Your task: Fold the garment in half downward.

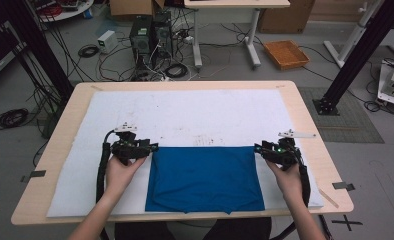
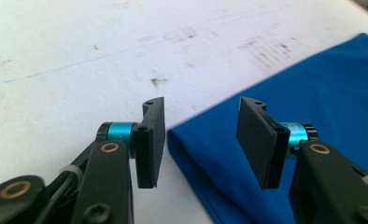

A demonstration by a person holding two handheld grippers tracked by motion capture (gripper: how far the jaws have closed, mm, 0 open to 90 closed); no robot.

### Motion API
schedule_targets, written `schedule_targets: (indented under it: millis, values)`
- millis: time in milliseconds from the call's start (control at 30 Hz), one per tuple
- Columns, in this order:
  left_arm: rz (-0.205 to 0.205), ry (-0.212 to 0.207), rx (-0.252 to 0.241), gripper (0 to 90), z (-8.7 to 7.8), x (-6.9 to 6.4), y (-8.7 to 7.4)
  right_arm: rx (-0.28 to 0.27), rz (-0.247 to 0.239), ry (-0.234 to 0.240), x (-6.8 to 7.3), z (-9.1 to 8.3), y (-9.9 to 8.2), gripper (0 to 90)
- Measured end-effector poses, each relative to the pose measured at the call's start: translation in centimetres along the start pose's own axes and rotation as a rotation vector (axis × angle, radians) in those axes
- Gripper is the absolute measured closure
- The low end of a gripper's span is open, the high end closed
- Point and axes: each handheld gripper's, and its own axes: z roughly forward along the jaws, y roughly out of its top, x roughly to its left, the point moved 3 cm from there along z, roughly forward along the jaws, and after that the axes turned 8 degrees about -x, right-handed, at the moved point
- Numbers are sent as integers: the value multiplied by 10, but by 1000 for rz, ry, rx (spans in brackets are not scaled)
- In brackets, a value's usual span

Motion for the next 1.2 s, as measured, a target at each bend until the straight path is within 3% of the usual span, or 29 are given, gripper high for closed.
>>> schedule_targets:
  millis: [133, 233, 367, 467, 633, 733, 867, 1067, 1200]
  values:
    - [15, 40, 45, 509, 14, 7, -5, 48, 33, -10, -5, 20, -2, 541]
    - [31, 60, 66, 520, 16, 8, -8, 83, 13, -2, -5, 28, -5, 634]
    - [53, 70, 65, 672, 15, 6, -10, 112, -34, 4, -4, 31, -10, 779]
    - [43, 37, 69, 812, 15, 5, -12, 108, -58, 9, -3, 30, -11, 874]
    - [95, 39, 71, 862, 15, 2, -11, 93, -86, -2, -5, 30, -9, 887]
    - [75, 38, 48, 863, 17, 6, -9, 66, -89, 2, -9, 33, -4, 889]
    - [68, 51, 29, 864, 21, 12, -4, 71, -96, -6, -14, 40, 3, 889]
    - [69, 73, 13, 864, 31, 22, 9, 66, -142, -28, -18, 53, 17, 889]
    - [82, 98, 8, 863, 38, 25, 14, 52, -134, -34, -24, 61, 22, 889]
